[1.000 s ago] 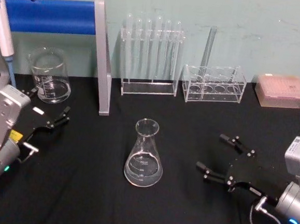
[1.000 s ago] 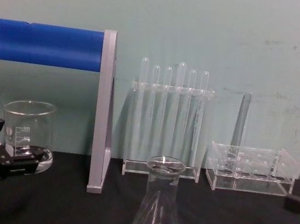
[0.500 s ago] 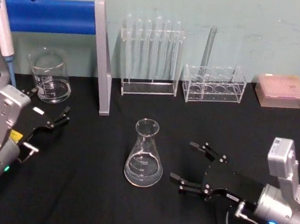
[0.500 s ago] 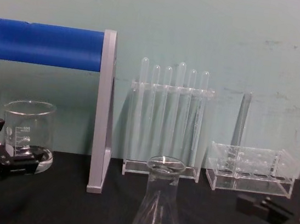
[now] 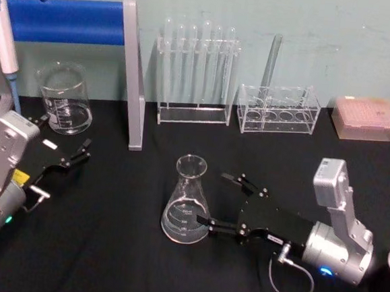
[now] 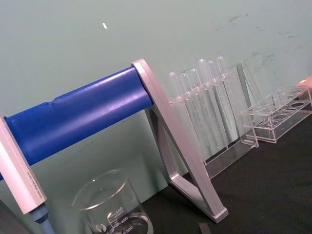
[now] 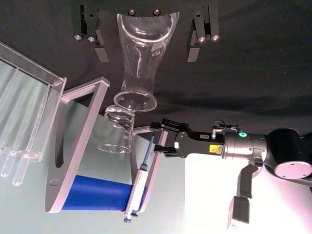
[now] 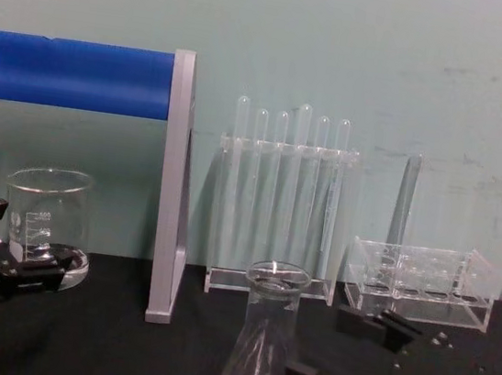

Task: Grasp the erlenmeyer flask with one hand, shake it three times, then place it back.

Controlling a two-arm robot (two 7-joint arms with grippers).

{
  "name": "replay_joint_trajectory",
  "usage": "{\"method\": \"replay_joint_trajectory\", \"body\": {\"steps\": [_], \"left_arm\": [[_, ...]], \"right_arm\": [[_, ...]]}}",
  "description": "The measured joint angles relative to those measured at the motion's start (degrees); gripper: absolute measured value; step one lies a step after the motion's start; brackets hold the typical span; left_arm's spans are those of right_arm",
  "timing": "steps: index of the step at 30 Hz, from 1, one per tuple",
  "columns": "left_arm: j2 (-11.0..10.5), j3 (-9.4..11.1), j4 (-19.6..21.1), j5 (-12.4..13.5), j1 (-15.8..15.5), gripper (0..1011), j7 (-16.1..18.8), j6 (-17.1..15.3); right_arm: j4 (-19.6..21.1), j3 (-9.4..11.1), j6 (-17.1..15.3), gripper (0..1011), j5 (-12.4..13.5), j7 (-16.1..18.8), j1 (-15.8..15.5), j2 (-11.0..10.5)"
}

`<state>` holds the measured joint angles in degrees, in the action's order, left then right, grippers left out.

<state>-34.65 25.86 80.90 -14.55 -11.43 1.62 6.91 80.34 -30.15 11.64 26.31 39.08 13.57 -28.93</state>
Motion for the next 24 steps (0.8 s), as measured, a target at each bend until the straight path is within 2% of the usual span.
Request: {"method": "replay_joint_trajectory", "body": {"steps": [12,24], "left_arm": [[0.0,0.0,0.0,0.0,0.0,1001,0.0,0.0],[0.0,0.0,0.0,0.0,0.0,1001,0.0,0.0]], "right_arm": [[-5.5,-1.3,-0.8,1000,-1.5,1.2,4.7,4.4],[-9.4,-2.2,-0.5,1000,-1.6,2.9,7.6,6.8]]}}
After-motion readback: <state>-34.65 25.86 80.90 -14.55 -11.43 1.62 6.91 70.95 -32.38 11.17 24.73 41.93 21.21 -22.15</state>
